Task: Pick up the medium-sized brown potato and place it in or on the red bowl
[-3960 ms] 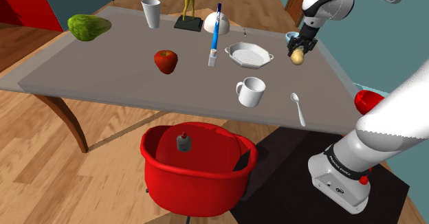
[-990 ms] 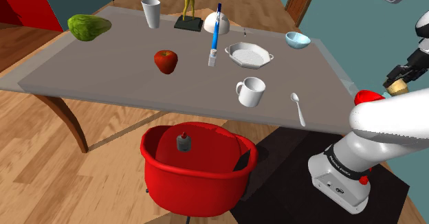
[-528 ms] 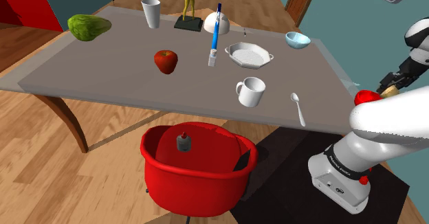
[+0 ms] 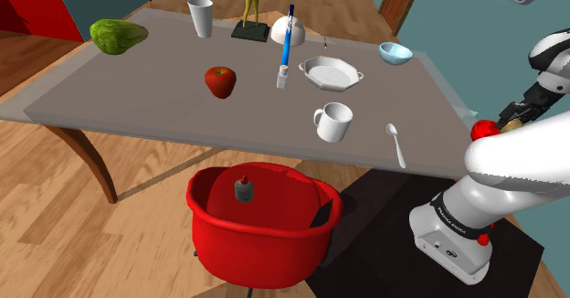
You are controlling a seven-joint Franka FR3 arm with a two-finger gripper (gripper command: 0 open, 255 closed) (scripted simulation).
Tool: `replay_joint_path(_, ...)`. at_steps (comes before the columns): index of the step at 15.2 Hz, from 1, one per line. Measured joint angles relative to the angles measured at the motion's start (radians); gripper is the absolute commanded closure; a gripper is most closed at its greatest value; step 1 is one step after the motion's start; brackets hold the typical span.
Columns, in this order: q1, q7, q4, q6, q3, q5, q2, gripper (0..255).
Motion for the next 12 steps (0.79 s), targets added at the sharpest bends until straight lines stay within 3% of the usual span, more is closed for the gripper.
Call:
replay_joint_path(2, 0.000, 0.000, 0.000, 0.000, 0.000, 0.000, 0.000, 255)
replay_joint_path(3, 0.000, 0.000, 0.000, 0.001, 0.000, 0.000, 0.000, 0)
replay_joint_path(9, 0.000, 0.000, 0.000, 0.001, 0.000, 0.001, 0.001, 0)
replay_joint_path(12, -0.013, 0.024, 0.036, -0.082, 0.026, -0.029, -0.056, 0)
